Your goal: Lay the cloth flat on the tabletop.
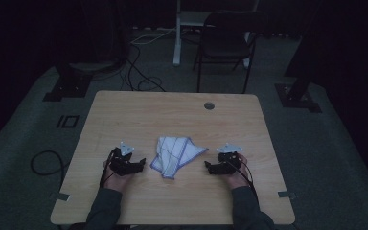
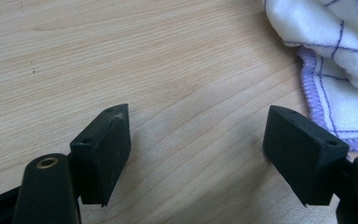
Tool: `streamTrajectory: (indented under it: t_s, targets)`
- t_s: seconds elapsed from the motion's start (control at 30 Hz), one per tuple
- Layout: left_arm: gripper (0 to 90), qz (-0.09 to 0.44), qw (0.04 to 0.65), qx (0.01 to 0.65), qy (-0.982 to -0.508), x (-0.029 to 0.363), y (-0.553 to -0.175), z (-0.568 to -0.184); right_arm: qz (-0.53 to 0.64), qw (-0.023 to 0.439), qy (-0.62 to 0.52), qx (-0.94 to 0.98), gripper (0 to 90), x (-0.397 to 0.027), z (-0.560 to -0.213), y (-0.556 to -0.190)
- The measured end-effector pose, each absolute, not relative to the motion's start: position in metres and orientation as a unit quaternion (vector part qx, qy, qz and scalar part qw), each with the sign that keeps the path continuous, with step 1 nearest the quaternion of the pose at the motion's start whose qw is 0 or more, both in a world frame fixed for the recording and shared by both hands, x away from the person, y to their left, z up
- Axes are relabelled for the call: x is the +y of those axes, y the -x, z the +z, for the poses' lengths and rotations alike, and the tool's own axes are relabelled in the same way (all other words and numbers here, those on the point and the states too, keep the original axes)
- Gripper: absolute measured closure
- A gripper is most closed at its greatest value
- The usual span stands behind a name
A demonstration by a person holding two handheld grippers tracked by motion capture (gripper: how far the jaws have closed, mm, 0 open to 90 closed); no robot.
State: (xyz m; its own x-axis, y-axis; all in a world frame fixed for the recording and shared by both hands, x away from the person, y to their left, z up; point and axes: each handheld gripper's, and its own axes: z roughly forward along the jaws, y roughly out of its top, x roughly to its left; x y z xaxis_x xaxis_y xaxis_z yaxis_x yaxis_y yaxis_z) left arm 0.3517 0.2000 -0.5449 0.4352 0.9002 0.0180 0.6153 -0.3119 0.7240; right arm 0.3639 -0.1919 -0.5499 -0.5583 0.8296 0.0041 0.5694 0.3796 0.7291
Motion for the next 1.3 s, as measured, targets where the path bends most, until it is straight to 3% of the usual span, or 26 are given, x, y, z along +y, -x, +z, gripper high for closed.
streamTrajectory:
  t_s: [0.43, 0.53, 0.57, 0.6, 0.63, 0.77, 1.3]
  targets:
    - [24.3, 0.216, 0.329, 0.487, -0.78, 0.201, -0.351, -0.545, 0.353, 0.187, -0.432, 0.808, 16.7, -0.191, -0.55, -0.362]
    - [29.4, 0.216, 0.33, 0.485, -0.78, 0.204, -0.351, -0.544, 0.355, 0.187, -0.43, 0.809, 20.9, -0.191, -0.55, -0.362]
    - [31.1, 0.217, 0.331, 0.486, -0.78, 0.205, -0.351, -0.544, 0.359, 0.189, -0.429, 0.807, 27.6, -0.192, -0.549, -0.36]
    - [32.1, 0.217, 0.331, 0.486, -0.78, 0.205, -0.351, -0.544, 0.359, 0.189, -0.429, 0.807, 27.6, -0.192, -0.549, -0.36]
    - [32.7, 0.216, 0.331, 0.485, -0.78, 0.206, -0.351, -0.544, 0.36, 0.191, -0.429, 0.806, 36.4, -0.192, -0.548, -0.359]
    - [34.4, 0.216, 0.333, 0.483, -0.78, 0.206, -0.351, -0.544, 0.363, 0.186, -0.426, 0.807, 43.7, -0.191, -0.547, -0.357]
    - [42.0, 0.216, 0.332, 0.486, -0.779, 0.206, -0.349, -0.542, 0.396, 0.182, -0.397, 0.808, 51.4, -0.177, -0.529, -0.339]
